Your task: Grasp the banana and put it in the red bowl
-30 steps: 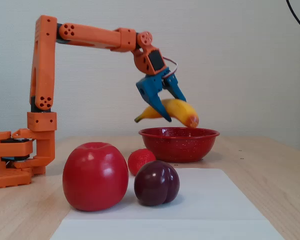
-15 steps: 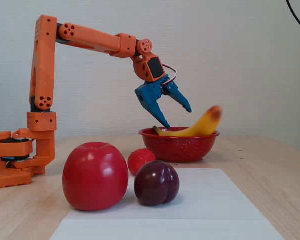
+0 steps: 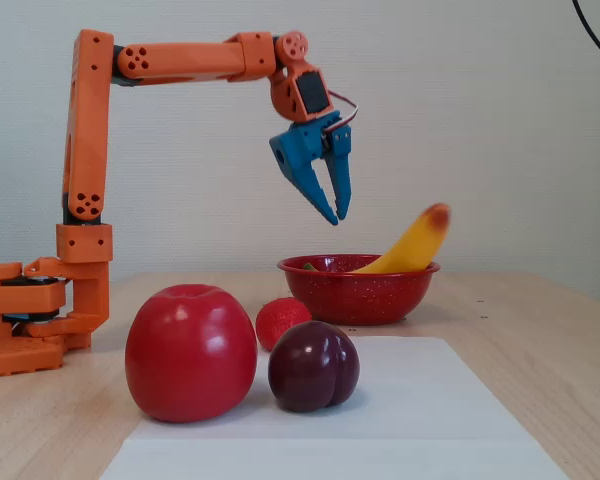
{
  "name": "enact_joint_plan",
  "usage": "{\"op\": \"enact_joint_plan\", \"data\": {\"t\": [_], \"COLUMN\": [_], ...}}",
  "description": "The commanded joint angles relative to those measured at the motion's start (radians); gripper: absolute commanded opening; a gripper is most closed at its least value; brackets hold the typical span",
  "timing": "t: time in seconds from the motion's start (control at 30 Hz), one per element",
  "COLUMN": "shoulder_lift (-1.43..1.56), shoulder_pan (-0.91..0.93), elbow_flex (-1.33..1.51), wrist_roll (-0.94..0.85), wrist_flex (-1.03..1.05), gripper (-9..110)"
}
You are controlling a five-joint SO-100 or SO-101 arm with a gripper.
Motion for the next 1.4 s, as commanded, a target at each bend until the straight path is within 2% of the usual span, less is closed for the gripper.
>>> {"op": "enact_joint_plan", "data": {"t": [0.0, 0.3, 0.6, 0.93, 1.37], "shoulder_lift": [0.161, 0.258, 0.517, 0.874, 1.402], "shoulder_pan": [-0.031, -0.124, -0.281, -0.430, -0.525], "elbow_flex": [-0.124, -0.204, -0.005, 0.393, 1.042], "wrist_roll": [-0.017, -0.009, 0.060, 0.095, 0.075], "wrist_flex": [0.063, 0.236, 0.236, 0.120, -0.164], "gripper": [0, 0, 0, 0, 0]}}
